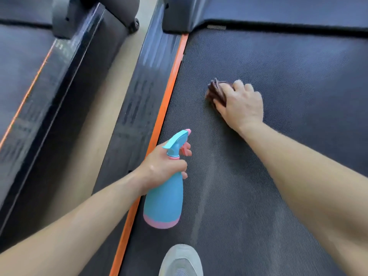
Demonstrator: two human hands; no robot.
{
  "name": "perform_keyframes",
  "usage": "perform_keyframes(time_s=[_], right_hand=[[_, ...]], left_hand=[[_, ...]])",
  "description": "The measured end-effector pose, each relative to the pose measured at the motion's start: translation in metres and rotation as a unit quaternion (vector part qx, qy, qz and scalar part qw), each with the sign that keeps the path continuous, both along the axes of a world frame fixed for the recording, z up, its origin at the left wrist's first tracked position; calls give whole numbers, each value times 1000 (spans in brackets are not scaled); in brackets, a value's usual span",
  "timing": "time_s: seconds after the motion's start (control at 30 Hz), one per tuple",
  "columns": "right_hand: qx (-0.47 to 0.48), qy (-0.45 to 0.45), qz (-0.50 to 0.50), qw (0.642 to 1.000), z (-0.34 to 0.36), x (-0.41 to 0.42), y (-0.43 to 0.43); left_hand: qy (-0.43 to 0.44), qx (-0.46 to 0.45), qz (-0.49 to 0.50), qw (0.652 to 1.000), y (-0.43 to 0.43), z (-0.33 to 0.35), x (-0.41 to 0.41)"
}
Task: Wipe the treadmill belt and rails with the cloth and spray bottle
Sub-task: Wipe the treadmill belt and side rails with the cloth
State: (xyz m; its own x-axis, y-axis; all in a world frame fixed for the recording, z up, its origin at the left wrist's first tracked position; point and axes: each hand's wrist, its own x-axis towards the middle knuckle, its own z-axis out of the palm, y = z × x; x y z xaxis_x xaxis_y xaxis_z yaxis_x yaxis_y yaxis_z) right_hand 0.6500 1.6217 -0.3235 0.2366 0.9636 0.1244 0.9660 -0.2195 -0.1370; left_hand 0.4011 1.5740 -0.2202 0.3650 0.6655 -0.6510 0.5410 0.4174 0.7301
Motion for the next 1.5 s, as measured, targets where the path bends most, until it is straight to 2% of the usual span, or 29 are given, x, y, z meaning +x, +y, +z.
perform_keyframes(time_s=[0.07,0.17,0.3,0.5,0.7,0.83,1.0,1.13,1.2,1.27,1.37,1.43,1.5], right_hand=[[21,-30,-3,999,-1,-10,-31],[41,-22,45,998,-6,-22,-110],[7,-19,41,999,-10,-22,-171],[-2,-27,16,1000,-10,-28,-175],[-10,7,17,1000,-5,-26,-174],[-6,35,-2,999,3,-27,-146],[15,46,-65,997,10,-22,-47],[-29,31,-41,998,13,-24,37],[-30,25,-36,999,12,-37,43],[-2,-7,4,1000,9,-60,4],[8,-29,167,985,3,-84,-88],[-12,-25,238,971,-1,-71,-93],[-13,-42,250,967,-4,-58,-67]], left_hand=[[8,8,-1,1000,1,1,-1],[16,10,-4,1000,-1,4,2],[23,3,-8,1000,-5,8,4],[29,3,-10,1000,-13,10,-3],[56,-1,2,998,-24,9,-28],[74,10,-49,996,-28,11,-42],[56,35,-7,998,-25,10,-54],[16,38,27,999,-12,10,-57],[22,57,14,998,-1,8,-56],[28,63,13,998,11,6,-54],[43,68,16,997,28,5,-48],[51,74,23,996,35,5,-44],[47,72,36,996,36,6,-41]])
